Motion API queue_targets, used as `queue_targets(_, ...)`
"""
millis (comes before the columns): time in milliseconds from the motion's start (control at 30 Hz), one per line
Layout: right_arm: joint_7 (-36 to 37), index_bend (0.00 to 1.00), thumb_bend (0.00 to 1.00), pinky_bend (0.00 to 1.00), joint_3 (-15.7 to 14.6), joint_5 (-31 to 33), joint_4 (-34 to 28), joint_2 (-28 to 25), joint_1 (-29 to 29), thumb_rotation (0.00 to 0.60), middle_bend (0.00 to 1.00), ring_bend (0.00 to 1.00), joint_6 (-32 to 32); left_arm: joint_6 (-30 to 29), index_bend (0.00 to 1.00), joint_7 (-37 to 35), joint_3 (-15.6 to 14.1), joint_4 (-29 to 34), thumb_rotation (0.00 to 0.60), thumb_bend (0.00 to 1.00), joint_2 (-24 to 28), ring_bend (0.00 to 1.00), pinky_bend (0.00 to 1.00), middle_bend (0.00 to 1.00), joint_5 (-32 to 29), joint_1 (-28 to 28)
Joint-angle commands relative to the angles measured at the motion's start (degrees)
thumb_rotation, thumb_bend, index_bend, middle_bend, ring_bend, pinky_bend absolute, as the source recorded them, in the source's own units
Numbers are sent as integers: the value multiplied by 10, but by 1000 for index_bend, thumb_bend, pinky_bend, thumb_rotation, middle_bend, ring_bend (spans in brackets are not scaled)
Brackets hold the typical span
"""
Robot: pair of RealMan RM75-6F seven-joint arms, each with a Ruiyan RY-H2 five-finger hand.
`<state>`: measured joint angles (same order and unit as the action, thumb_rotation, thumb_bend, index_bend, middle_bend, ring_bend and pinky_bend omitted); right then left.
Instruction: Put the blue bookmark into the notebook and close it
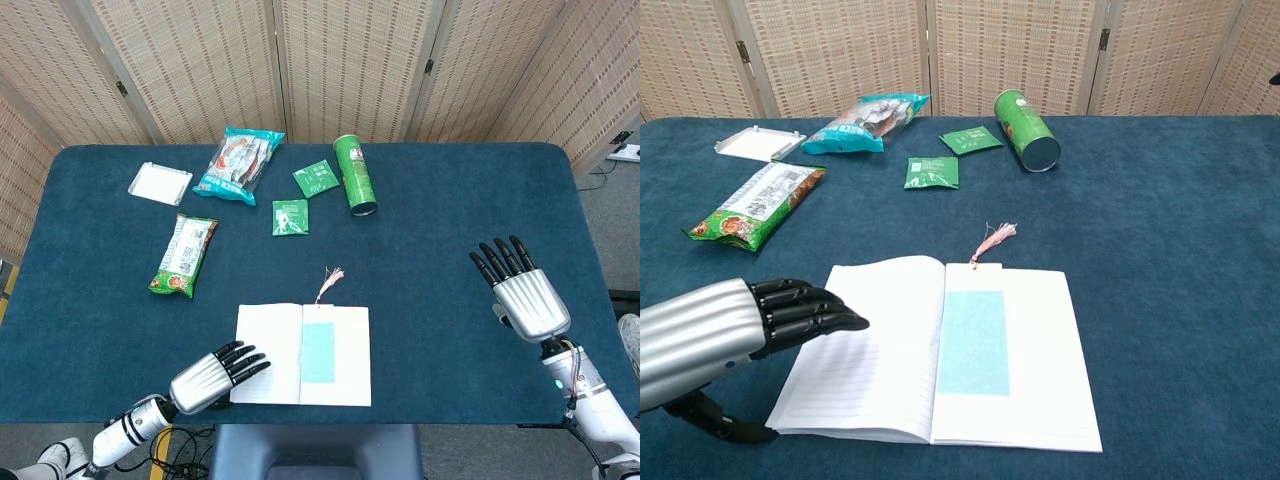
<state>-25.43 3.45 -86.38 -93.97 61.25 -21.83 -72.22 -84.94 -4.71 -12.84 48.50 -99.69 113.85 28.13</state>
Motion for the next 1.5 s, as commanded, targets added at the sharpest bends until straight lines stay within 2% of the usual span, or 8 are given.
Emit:
queue_targets(33,0,91,169,0,0,0,1,0,1,600,82,0,-1,0,91,-3,1,-1,600,136,-3,161,228,174,-3,1)
queue_targets(233,4,92,170,0,3,1,3,1,4,600,82,0,-4,-1,91,-17,3,-9,600,138,-13,161,227,174,-12,1)
queue_targets(533,12,92,170,0,5,0,11,3,7,600,82,0,-8,-10,96,-36,9,-14,600,338,-22,161,227,174,-24,1)
queue_targets(967,21,92,170,0,10,-2,14,2,14,600,82,0,-23,-28,96,-58,43,-12,600,342,-36,160,227,174,-57,4)
queue_targets(1200,31,91,170,0,14,-5,20,3,19,600,82,0,-33,-30,96,-77,70,16,600,342,-46,161,228,174,-79,13)
queue_targets(1500,42,92,169,0,19,-7,25,0,27,600,82,0,-50,-29,96,-59,93,57,600,342,-53,160,227,174,-76,43)
